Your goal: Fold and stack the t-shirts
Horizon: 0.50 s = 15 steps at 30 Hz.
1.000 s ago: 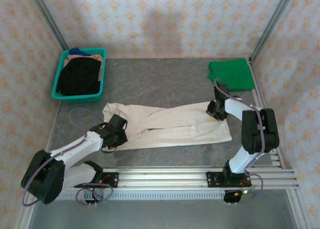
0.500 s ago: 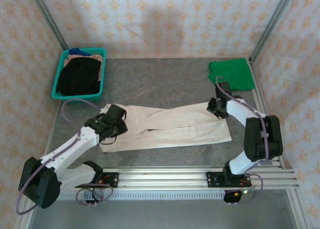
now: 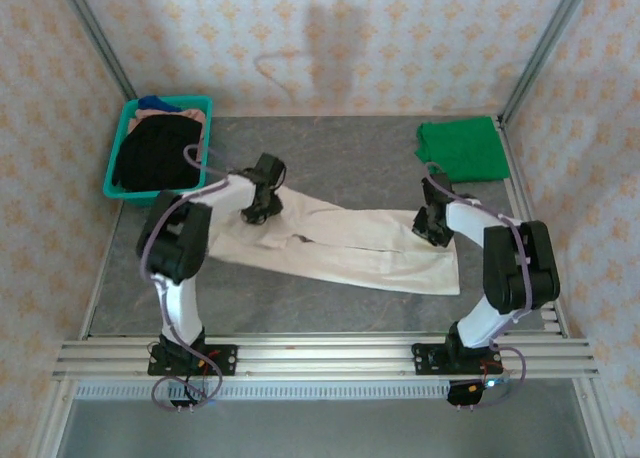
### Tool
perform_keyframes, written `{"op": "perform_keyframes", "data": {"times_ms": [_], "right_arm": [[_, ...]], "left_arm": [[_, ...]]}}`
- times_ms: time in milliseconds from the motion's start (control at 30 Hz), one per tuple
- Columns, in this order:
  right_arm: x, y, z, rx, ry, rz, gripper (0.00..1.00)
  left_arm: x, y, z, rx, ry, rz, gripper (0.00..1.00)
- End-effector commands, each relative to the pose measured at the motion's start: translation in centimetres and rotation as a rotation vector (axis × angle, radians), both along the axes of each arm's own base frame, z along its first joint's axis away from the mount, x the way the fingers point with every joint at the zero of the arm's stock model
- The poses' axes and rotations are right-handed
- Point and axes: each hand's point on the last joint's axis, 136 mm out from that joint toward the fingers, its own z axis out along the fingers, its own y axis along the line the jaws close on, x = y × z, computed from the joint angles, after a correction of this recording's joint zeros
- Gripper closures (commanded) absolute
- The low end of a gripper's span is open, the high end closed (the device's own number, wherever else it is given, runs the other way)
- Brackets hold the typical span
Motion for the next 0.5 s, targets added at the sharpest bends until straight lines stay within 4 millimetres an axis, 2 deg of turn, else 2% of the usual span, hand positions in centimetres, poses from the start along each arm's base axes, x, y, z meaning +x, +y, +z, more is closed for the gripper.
{"op": "perform_keyframes", "data": {"times_ms": [0, 100, 167, 233, 300, 333, 367, 433, 467], "right_arm": [[-5.1, 0.0, -1.0, -0.083, 0.152, 0.007, 0.8], [-6.9, 1.0, -0.4, -0.079, 0.151, 0.022, 0.8], [-8.1, 2.8, 0.0, -0.041, 0.156, 0.076, 0.8], [-9.5, 2.9, 1.4, -0.087, 0.182, 0.116, 0.78], [-9.9, 1.3, 3.5, -0.177, 0.16, 0.119, 0.75], [-9.4, 1.0, 4.6, -0.194, 0.116, 0.125, 0.73], [-8.7, 1.6, 5.3, -0.165, 0.063, 0.155, 0.73], [-7.3, 3.9, 6.0, -0.058, -0.017, 0.207, 0.72], [-6.5, 5.6, 6.2, 0.001, -0.047, 0.245, 0.72]], "left_arm": [[3.7, -0.8, -3.5, 0.012, 0.089, -0.064, 0.6], [9.6, -3.0, -2.8, -0.026, 0.037, -0.11, 0.59], [12.9, -4.8, -2.1, -0.071, -0.004, -0.15, 0.56], [15.1, -6.1, -0.7, -0.108, -0.042, -0.168, 0.45], [16.0, -6.7, 1.7, -0.123, -0.083, -0.183, 0.34], [16.5, -6.8, 3.4, -0.126, -0.12, -0.185, 0.29], [16.6, -6.9, 4.7, -0.132, -0.148, -0.189, 0.23], [16.5, -6.7, 6.9, -0.14, -0.19, -0.191, 0.02], [16.1, -6.6, 7.8, -0.142, -0.199, -0.193, 0.0]]}}
